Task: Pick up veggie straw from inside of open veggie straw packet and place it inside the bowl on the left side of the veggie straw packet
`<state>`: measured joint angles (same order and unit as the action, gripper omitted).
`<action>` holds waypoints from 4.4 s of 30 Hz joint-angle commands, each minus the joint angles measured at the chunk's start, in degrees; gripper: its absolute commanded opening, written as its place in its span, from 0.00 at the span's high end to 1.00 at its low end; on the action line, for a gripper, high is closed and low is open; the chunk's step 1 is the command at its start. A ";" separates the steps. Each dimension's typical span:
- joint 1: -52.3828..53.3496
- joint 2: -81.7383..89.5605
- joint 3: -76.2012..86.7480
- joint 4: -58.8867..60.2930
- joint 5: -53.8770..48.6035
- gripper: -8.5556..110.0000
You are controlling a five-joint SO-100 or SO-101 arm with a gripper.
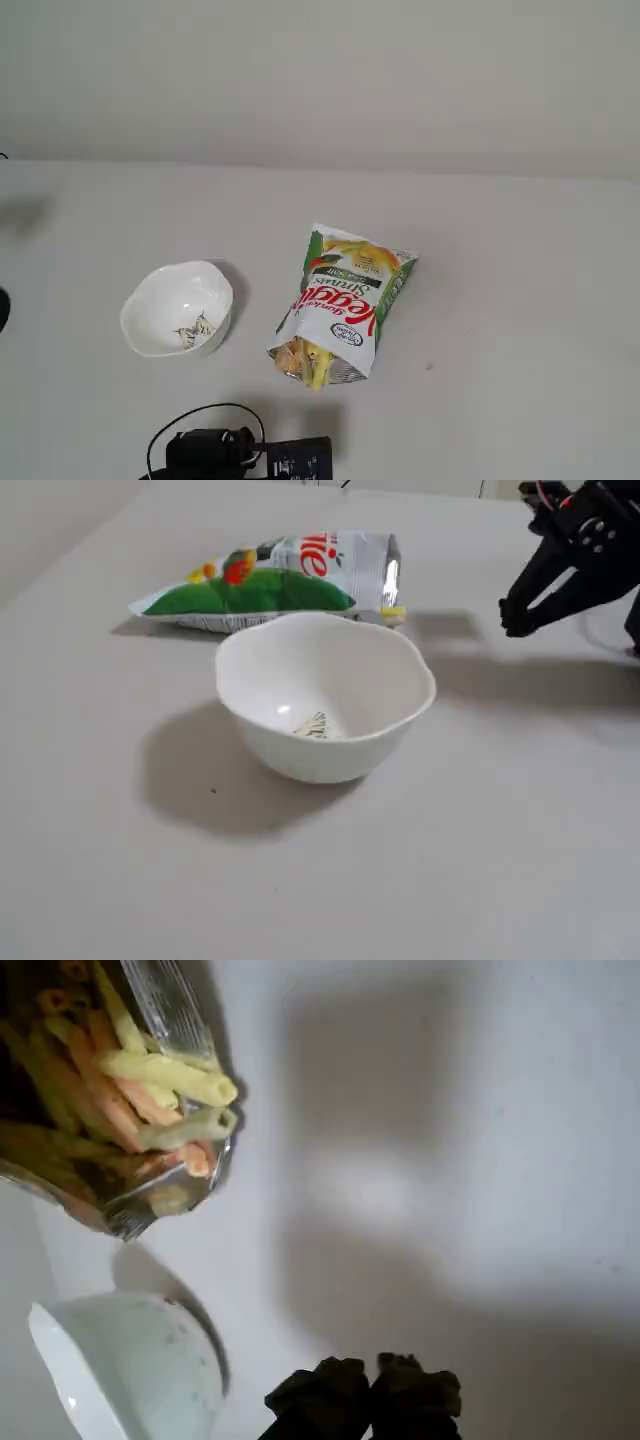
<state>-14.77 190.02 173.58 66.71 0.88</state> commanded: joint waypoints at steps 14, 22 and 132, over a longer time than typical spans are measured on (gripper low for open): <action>0.70 0.53 0.00 -1.49 0.53 0.93; 2.02 0.53 1.32 -7.56 -22.50 0.92; 11.07 -57.04 -36.74 -15.38 -60.73 0.93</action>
<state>-1.76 123.84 139.04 43.68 -60.91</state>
